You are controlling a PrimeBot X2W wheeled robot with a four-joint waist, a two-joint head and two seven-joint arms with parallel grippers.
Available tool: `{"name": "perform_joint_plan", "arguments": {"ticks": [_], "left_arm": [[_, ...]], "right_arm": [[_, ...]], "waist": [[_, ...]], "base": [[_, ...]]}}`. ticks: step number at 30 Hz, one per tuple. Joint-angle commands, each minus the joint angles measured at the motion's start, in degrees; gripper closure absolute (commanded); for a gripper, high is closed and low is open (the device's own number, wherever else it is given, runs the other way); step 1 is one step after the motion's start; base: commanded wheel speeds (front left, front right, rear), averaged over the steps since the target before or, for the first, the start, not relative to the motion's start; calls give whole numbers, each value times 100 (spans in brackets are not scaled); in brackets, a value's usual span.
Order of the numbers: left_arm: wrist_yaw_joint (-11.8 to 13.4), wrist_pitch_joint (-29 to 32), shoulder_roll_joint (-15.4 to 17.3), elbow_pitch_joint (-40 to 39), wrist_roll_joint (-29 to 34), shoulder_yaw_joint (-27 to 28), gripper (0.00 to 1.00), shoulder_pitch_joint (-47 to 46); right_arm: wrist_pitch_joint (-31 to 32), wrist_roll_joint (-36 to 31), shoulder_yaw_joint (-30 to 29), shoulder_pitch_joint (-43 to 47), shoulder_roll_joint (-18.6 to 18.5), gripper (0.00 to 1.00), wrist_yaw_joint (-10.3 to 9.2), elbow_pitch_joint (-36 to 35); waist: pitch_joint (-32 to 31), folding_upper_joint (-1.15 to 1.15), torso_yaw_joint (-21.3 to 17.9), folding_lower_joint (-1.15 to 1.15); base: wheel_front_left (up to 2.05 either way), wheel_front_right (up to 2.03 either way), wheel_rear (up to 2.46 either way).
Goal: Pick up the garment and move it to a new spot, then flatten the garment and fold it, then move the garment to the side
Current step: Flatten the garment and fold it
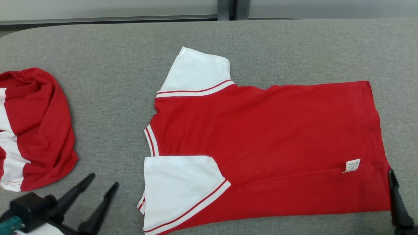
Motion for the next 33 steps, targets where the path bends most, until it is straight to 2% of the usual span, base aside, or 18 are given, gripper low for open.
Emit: {"name": "perform_joint_plan", "arguments": {"ticks": [1, 3, 5, 8, 11, 14, 19, 23, 25, 28, 33], "left_arm": [[35, 72, 196, -173, -102, 209, 0, -209], [8, 145, 422, -328, -147, 462, 0, -472], [-29, 189, 461, -365, -185, 557, 0, -637], [-291, 432, 397, -278, -396, 681, 0, -1388], [-683, 947, 107, 179, -706, 512, 0, -2362], [-898, 1668, -298, 965, -900, 187, 0, -3521], [-1028, 2860, -871, 2444, -823, -388, 0, -5251], [-1087, 3613, -1166, 3223, -724, -831, 0, -6170], [-1119, 3900, -1169, 3636, -493, -1145, 0, -6646], [-1120, 3975, -1174, 4007, -334, -1347, 0, -6952], [-1112, 4059, -1096, 4336, -423, -1623, 0, -7255]], "right_arm": [[-106, -83, 116, -232, 33, 0, -12, 52], [-172, -168, 229, -383, 90, 0, -12, 160], [-200, -208, 279, -464, 117, 0, -12, 209], [-253, -297, 510, -755, 173, 0, -12, 382], [-279, -348, 746, -1066, 193, 0, -12, 523], [-324, -398, 881, -1388, 190, 0, -12, 663], [-370, -432, 1150, -1753, 224, 0, -12, 805], [-395, -461, 1175, -1917, 204, 0, -12, 844], [-416, -441, 1194, -2007, 280, 0, -12, 844], [-420, -464, 1226, -2057, 377, 0, -12, 863], [-423, -490, 1239, -2102, 546, 0, -12, 793]], "waist": [[31, 0, -85, 0], [69, 0, -119, 0], [97, 0, -127, 0], [226, 0, -172, 0], [393, 0, -253, 0], [557, 0, -320, 0], [866, 0, -523, 0], [1097, 0, -766, 0], [1250, 0, -965, 0], [1390, 0, -1174, 0], [1631, 0, -1433, 0]], "base": [[0, 0, 0], [0, 0, 0], [0, 0, 0], [0, 0, 0], [0, 0, 0], [0, 0, 0], [0, 0, 0], [0, 0, 0], [0, 0, 0], [0, 0, 0], [0, 0, 0]]}}
